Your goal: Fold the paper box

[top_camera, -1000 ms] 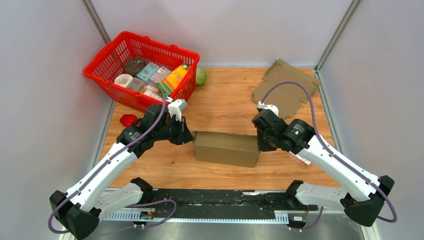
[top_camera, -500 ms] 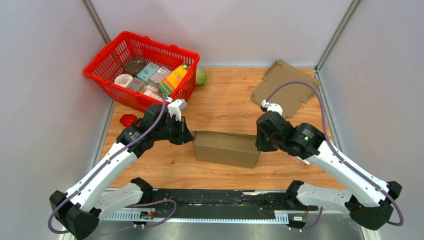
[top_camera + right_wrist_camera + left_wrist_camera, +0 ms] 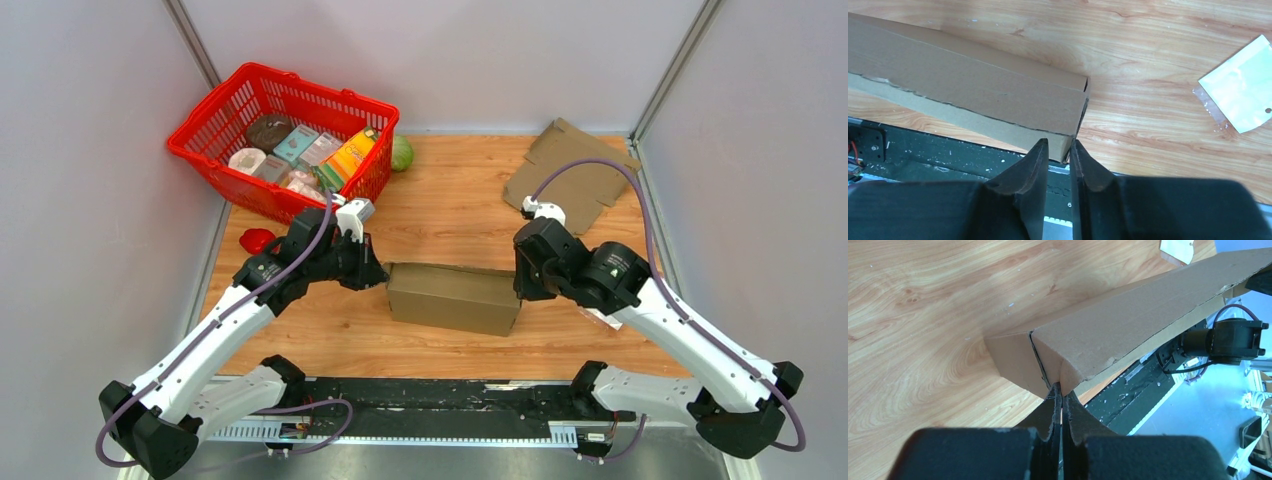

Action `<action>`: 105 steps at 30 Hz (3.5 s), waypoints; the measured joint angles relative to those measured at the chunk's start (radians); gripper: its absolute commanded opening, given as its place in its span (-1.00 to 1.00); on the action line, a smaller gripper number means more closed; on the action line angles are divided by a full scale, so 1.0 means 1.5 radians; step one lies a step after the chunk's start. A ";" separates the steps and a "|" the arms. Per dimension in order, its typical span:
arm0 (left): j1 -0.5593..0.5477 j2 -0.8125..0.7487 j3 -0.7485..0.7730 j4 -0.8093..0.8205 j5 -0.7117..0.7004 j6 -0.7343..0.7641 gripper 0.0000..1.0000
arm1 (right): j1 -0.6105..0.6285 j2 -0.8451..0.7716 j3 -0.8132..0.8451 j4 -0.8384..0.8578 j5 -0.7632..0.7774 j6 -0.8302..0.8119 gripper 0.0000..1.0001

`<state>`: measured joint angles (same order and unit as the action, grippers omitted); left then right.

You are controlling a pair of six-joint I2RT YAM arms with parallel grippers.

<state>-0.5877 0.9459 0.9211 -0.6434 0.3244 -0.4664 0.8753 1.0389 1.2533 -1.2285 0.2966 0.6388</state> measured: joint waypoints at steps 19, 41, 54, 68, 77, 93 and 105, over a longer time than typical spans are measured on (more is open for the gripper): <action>0.000 0.001 0.000 0.001 0.003 0.000 -1.00 | 0.000 0.056 0.003 -0.063 0.023 -0.012 -1.00; 0.000 -0.009 -0.009 0.008 -0.004 -0.007 -1.00 | 0.024 0.031 -0.031 -0.020 0.053 0.019 -1.00; 0.000 -0.031 -0.035 0.036 -0.019 -0.035 -1.00 | 0.024 -0.037 -0.109 0.096 0.049 0.051 -1.00; 0.000 -0.033 -0.035 0.035 -0.021 -0.035 -1.00 | 0.029 -0.032 -0.107 0.089 0.089 0.049 -1.00; -0.001 -0.035 -0.039 0.039 -0.020 -0.035 -1.00 | 0.030 -0.058 -0.143 0.122 0.092 0.037 -0.76; -0.006 -0.054 -0.052 0.038 -0.043 -0.035 -1.00 | 0.031 -0.065 -0.025 0.132 0.070 -0.047 -0.24; -0.023 -0.067 -0.052 0.025 -0.079 -0.038 -1.00 | 0.031 -0.051 -0.085 0.135 0.086 -0.075 -0.53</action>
<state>-0.6220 0.8459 0.8425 -0.6052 0.2054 -0.5236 0.9218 0.9627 1.1255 -1.0260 0.4263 0.5266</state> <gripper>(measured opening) 0.007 0.260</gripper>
